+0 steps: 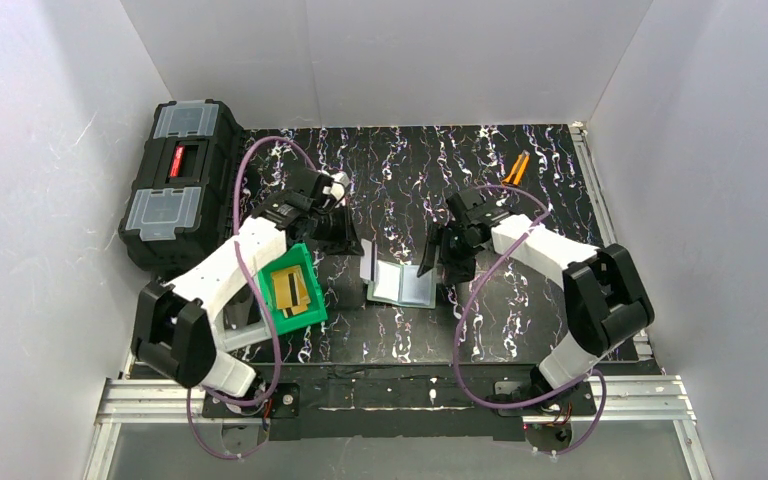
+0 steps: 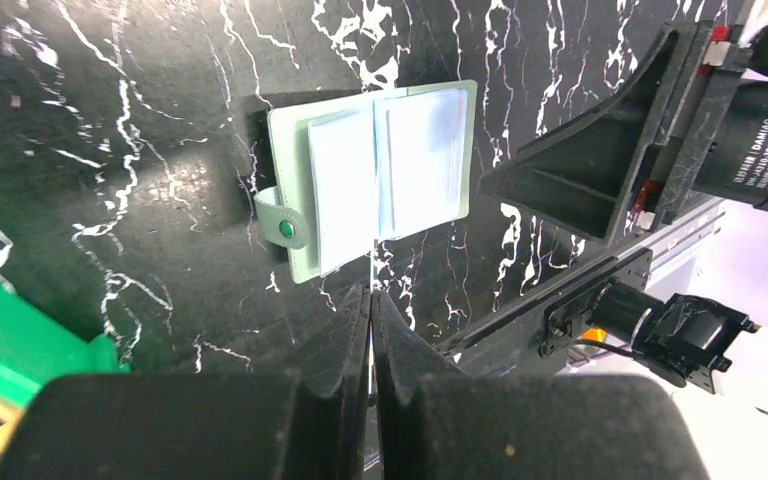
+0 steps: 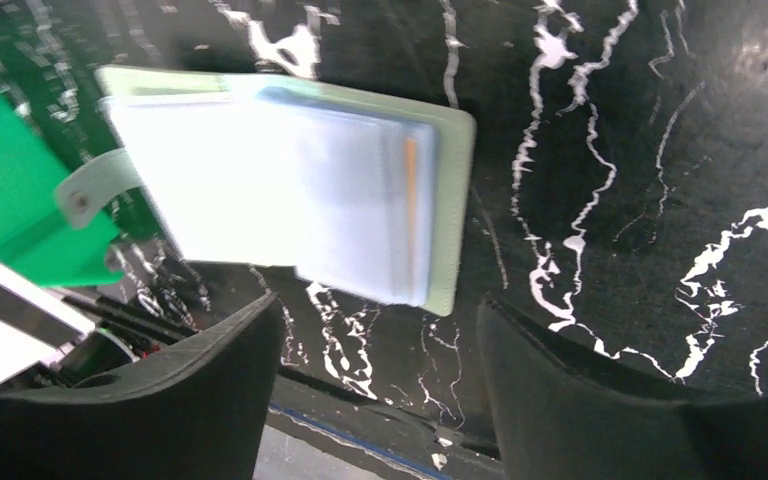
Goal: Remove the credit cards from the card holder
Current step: Place the credit card in the storage box.
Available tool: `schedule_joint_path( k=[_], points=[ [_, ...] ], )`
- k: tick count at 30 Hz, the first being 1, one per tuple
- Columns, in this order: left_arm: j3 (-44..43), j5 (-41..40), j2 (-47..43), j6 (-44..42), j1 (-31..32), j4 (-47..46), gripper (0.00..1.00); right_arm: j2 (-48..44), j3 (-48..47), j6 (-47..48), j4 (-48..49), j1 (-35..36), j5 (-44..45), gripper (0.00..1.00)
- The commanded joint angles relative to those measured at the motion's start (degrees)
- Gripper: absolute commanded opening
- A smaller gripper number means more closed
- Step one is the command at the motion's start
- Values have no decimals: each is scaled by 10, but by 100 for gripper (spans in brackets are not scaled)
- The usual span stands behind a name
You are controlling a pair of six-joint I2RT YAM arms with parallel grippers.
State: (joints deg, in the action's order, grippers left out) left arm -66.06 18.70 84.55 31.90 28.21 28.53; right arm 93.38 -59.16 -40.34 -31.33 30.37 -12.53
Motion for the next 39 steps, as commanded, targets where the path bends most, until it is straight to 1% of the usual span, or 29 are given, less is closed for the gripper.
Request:
schedule_joint_path(
  k=[1, 5, 9, 12, 16, 18, 21, 24, 28, 31, 36, 39],
  points=[
    [-36, -61, -60, -17, -3, 85, 0, -43, -46, 15, -31, -1, -7, 84],
    [-64, -145, -105, -19, -4, 168, 0, -58, -54, 23, -32, -1, -24, 92],
    [-98, -259, -147, -13, -5, 264, 0, -68, -53, 28, -20, -1, -49, 96],
    [-127, -347, -171, 7, -8, 346, 0, -68, -51, 35, -16, -1, -59, 98],
    [-153, -496, -170, 45, -17, 458, 0, -69, -48, 42, -14, -1, -73, 98],
    [-151, -539, -163, 60, -38, 495, 0, -69, -45, 44, -13, -1, -81, 98],
    [-128, -566, -156, 58, -99, 503, 0, -71, -43, 50, -17, 0, -92, 98],
    [-97, -571, -157, 48, -174, 480, 0, -79, -35, 59, -25, 2, -99, 98],
    [-51, -583, -155, 38, -247, 455, 0, -96, -16, 69, -36, 4, -104, 98],
    [-15, -593, -145, 29, -302, 438, 0, -115, 13, 58, -17, 10, -115, 98],
    [21, -591, -136, 0, -373, 393, 0, -118, 23, 62, -17, 20, -113, 98],
    [26, -584, -118, -10, -392, 370, 0, -118, 20, 61, -18, 26, -113, 98]
  ],
)
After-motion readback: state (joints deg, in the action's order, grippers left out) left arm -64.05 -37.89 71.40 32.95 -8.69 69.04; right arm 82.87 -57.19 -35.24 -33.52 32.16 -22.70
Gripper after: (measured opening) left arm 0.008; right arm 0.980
